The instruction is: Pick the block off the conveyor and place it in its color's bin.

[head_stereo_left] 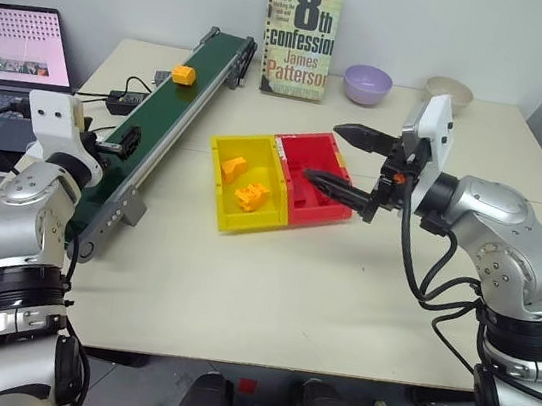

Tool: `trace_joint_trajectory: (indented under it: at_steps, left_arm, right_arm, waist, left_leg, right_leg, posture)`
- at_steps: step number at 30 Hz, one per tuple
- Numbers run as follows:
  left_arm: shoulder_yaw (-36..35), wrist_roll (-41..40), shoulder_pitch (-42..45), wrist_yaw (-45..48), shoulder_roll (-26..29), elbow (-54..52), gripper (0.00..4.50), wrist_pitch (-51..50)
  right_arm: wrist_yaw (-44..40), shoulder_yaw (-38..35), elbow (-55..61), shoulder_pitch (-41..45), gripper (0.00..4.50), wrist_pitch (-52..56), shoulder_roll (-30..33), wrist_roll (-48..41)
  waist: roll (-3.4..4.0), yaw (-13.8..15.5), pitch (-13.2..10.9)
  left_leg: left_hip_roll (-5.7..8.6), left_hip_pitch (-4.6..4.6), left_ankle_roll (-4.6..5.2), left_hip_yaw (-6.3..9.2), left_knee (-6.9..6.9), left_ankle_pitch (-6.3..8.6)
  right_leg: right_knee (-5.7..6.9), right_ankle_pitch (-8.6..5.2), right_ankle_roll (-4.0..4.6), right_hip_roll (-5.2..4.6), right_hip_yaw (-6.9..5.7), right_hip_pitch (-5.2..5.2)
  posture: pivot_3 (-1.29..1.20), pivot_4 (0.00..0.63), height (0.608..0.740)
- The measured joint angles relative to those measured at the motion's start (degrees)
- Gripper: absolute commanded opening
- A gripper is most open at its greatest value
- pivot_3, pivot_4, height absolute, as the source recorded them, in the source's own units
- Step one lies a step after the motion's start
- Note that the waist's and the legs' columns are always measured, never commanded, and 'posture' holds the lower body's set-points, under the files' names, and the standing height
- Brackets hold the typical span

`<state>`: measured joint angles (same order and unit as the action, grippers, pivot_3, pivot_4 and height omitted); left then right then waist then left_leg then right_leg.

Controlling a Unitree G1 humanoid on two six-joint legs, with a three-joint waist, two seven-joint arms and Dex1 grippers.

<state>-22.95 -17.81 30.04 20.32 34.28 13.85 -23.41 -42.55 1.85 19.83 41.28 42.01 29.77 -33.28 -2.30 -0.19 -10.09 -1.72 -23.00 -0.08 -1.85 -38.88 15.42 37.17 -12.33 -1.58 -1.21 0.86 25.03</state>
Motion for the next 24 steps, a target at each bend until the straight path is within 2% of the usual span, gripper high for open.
trace_joint_trajectory:
  at_steps: [11,24]
  left_arm:
    - [0.00,0.11,-0.10,-0.21,0.00,-0.02,4.47,0.00]
    - [0.01,0.61,-1.80,-2.12,0.27,-0.64,4.47,-1.53]
  right_arm:
    - [-0.91,0.01,0.57,-0.03,4.50,0.98,0.67,-0.26]
    - [-2.73,-0.02,2.65,-0.09,4.50,3.83,0.69,-6.31]
  waist:
    - [0.00,0.00,0.00]
    - [0.00,-0.01,0.00]
  left_leg:
    - [0.00,0.00,0.00,0.00,0.00,0.00]
    - [-0.02,0.01,0.00,0.00,0.00,0.00]
  right_leg:
    - [0.00,0.00,0.00,-0.01,0.00,0.00]
    - [-0.01,0.00,0.00,-0.03,0.00,0.00]
  posture:
    - [0.00,0.150,0.740]
    - [0.00,0.150,0.740]
